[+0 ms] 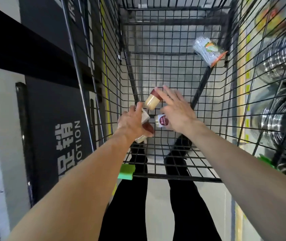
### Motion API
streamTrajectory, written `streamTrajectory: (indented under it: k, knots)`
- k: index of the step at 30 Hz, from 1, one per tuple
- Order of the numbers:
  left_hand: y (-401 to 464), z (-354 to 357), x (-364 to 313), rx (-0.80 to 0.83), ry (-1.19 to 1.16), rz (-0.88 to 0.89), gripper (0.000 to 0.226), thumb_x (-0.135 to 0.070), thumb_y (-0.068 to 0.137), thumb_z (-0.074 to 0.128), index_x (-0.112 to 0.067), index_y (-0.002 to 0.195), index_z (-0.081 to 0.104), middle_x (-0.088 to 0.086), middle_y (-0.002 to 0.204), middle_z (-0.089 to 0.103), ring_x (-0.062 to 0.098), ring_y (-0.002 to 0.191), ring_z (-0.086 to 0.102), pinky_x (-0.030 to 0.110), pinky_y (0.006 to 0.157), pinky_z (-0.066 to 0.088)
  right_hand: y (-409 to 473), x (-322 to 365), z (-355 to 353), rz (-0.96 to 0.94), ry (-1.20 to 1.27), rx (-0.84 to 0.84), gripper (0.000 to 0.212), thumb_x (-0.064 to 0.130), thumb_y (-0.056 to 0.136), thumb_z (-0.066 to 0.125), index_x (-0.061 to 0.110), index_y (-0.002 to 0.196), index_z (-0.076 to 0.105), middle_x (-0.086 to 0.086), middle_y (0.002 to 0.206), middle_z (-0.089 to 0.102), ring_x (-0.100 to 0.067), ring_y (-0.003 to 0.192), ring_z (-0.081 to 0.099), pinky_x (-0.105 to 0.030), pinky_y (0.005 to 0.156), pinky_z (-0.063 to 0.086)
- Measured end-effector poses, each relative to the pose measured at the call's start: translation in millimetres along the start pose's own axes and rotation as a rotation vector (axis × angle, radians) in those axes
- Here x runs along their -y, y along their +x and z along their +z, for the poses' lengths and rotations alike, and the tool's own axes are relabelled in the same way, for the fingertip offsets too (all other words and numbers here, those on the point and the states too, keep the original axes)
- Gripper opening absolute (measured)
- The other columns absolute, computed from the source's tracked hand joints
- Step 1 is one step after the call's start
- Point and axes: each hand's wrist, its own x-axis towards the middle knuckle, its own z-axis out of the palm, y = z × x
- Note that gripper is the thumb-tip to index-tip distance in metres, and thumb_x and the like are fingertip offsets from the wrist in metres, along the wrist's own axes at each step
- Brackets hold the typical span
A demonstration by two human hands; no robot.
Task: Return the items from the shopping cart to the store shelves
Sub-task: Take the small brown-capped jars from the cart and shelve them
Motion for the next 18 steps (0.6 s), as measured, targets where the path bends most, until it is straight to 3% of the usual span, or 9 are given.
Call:
streamTrajectory:
  k: [4, 7, 9, 11, 13, 15, 18]
  knots:
    - [-2, 6, -2, 0.008, -0.119, -0.052, 0.125, -0.044, 0.057, 0.093, -0.022, 0.152, 0.015, 0.012, 0.14, 0.043, 0.035, 0.129, 0.05, 0.05, 0.108, 0.045, 7, -2, -12, -0.125, -0.034, -0.003, 0.041, 0.032, 0.065, 0.089, 0.015, 0.101, 0.076, -0.008, 0.162, 0.021, -0.03, 0.153, 0.007, -0.052, 0.124, 0.014]
    - [-6, 16, -3, -0.013, -0.147, -0.121, 0.13, -0.045, 0.064, 0.089, -0.012, 0.157, 0.004, 0.016, 0.152, 0.027, 0.035, 0.14, 0.038, 0.046, 0.116, 0.037, 6, -2, -14, -0.226, -0.058, 0.102, 0.034, 0.028, 0.071, 0.085, 0.019, 0.102, 0.074, -0.006, 0.163, 0.02, -0.029, 0.154, 0.008, -0.049, 0.125, 0.014]
    - [-13, 23, -6, -0.045, -0.064, -0.129, 0.126, -0.051, 0.07, 0.084, -0.005, 0.156, 0.005, 0.014, 0.153, 0.026, 0.032, 0.143, 0.033, 0.042, 0.119, 0.033, 0, 2, -12, -0.23, -0.033, 0.153, 0.033, 0.026, 0.07, 0.086, 0.02, 0.1, 0.073, -0.006, 0.164, 0.02, -0.029, 0.153, 0.013, -0.049, 0.124, 0.017]
    - [-21, 28, -12, -0.141, 0.021, -0.128, 0.121, -0.056, 0.068, 0.083, -0.005, 0.152, 0.013, 0.01, 0.146, 0.033, 0.027, 0.139, 0.035, 0.039, 0.112, 0.04, -13, 4, -7, -0.174, -0.002, 0.162, 0.03, 0.017, 0.072, 0.084, 0.013, 0.097, 0.069, -0.013, 0.162, 0.021, -0.031, 0.149, 0.022, -0.049, 0.123, 0.022]
    - [-27, 29, -15, -0.275, 0.09, -0.125, 0.109, -0.06, 0.064, 0.083, -0.009, 0.141, 0.025, 0.006, 0.134, 0.038, 0.022, 0.128, 0.042, 0.038, 0.096, 0.052, -24, 5, -1, -0.103, 0.076, 0.157, 0.023, 0.01, 0.076, 0.08, 0.01, 0.093, 0.065, -0.016, 0.159, 0.022, -0.031, 0.141, 0.031, -0.046, 0.119, 0.031]
    - [-32, 29, -17, -0.34, 0.192, -0.087, 0.099, -0.063, 0.065, 0.081, -0.013, 0.135, 0.033, 0.007, 0.13, 0.037, 0.022, 0.121, 0.042, 0.04, 0.09, 0.053, -35, 1, 6, -0.052, 0.169, 0.154, 0.03, 0.021, 0.073, 0.085, 0.013, 0.097, 0.071, -0.012, 0.146, 0.029, -0.028, 0.128, 0.038, -0.043, 0.111, 0.04]
    - [-36, 33, -19, -0.273, 0.234, -0.045, 0.082, -0.061, 0.071, 0.078, -0.02, 0.134, 0.046, 0.009, 0.135, 0.031, 0.025, 0.125, 0.037, 0.043, 0.094, 0.052, -47, -7, 11, 0.049, 0.349, 0.114, 0.05, 0.04, 0.063, 0.091, 0.023, 0.106, 0.073, -0.002, 0.122, 0.031, -0.024, 0.116, 0.04, -0.043, 0.104, 0.045]
